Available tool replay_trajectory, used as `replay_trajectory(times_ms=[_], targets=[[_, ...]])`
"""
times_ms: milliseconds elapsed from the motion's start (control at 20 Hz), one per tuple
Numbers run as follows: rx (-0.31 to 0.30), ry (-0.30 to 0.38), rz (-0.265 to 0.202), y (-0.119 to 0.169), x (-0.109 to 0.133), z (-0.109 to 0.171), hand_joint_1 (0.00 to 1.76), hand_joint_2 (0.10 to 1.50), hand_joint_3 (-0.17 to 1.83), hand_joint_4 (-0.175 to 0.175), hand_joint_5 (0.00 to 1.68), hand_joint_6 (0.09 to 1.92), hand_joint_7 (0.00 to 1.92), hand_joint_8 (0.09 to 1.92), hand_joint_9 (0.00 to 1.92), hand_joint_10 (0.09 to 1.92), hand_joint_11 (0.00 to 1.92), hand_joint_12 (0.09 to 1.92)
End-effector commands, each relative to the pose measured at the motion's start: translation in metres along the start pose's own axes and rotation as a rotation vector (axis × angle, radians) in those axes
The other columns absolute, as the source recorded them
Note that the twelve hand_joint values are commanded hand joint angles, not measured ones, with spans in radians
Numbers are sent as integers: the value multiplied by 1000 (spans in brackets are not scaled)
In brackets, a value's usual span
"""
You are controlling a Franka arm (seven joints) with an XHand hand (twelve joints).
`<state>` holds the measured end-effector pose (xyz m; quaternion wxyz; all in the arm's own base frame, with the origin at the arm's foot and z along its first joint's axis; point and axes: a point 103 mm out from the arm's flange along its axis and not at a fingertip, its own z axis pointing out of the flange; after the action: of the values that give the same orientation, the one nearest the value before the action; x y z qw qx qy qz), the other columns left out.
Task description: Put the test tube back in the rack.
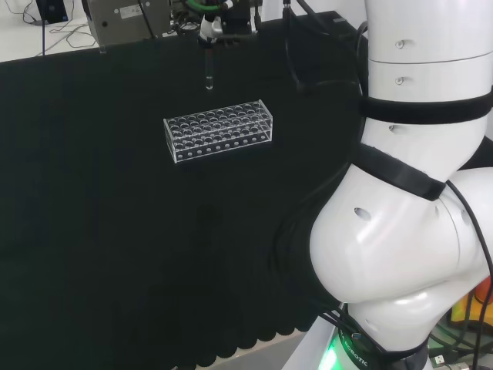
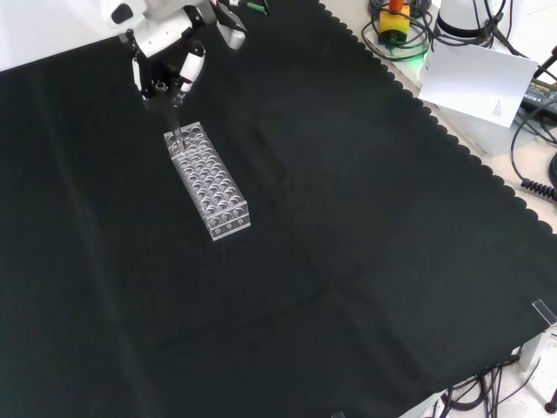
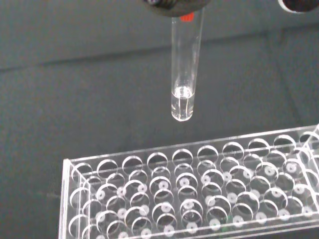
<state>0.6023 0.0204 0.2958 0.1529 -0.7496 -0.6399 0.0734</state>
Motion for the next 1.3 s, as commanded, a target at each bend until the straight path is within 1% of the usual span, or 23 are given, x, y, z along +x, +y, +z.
replay_trajectory(times_ms=[50,800,1050,1300], targets=[[25,9,-4,3,1,15,1233,1044,-175,-175,1389,315,1674,604,1682,379,1368,785],[68,12,-38,13,26,39,1233,1044,-175,-175,1390,314,1674,605,1682,380,1369,785],[83,9,-39,15,27,48,1233,1044,-175,-175,1390,313,1674,606,1683,380,1369,785],[90,-4,-38,17,24,51,1233,1044,-175,-175,1390,313,1674,606,1683,381,1369,785]])
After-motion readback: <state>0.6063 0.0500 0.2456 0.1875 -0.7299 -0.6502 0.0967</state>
